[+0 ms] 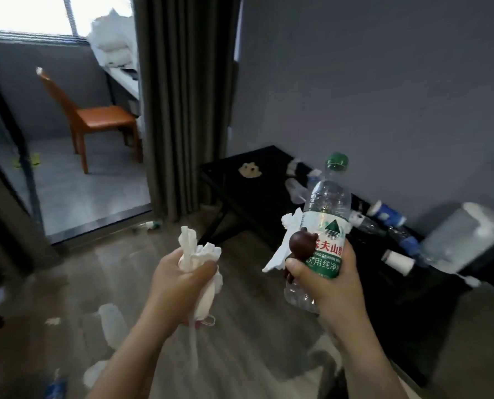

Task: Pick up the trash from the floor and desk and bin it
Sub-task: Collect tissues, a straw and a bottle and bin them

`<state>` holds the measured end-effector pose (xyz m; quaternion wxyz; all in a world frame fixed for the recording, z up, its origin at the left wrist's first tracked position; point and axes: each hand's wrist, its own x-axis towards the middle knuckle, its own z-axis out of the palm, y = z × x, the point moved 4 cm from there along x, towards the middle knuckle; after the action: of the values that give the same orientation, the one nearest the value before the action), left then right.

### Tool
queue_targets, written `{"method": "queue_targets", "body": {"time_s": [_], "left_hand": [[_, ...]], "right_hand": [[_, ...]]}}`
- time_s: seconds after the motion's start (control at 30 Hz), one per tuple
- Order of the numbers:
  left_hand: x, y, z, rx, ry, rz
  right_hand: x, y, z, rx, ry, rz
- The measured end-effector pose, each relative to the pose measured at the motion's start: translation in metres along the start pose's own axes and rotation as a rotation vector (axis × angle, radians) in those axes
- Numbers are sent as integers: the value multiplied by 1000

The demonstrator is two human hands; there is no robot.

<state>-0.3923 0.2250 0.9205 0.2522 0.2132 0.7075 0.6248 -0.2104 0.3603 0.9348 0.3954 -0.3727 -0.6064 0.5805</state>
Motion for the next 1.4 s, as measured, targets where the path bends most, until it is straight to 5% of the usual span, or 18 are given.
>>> {"method": "queue_targets", "body": {"time_s": [0.33, 0.63, 0.87, 1.4], "left_hand": [[-121, 46, 223, 86, -530, 134], [-374, 45, 451, -2, -1112, 124], [-538, 33, 550, 61, -1451, 200], [-653, 44, 768, 149, -1766, 352]], "right_hand": [[-127, -41, -253, -2, 533, -115], [-337, -64, -493, -132, 1063, -148], [-482, -63, -592, -143, 1409, -129], [-508, -45, -746, -224, 1806, 3]]}}
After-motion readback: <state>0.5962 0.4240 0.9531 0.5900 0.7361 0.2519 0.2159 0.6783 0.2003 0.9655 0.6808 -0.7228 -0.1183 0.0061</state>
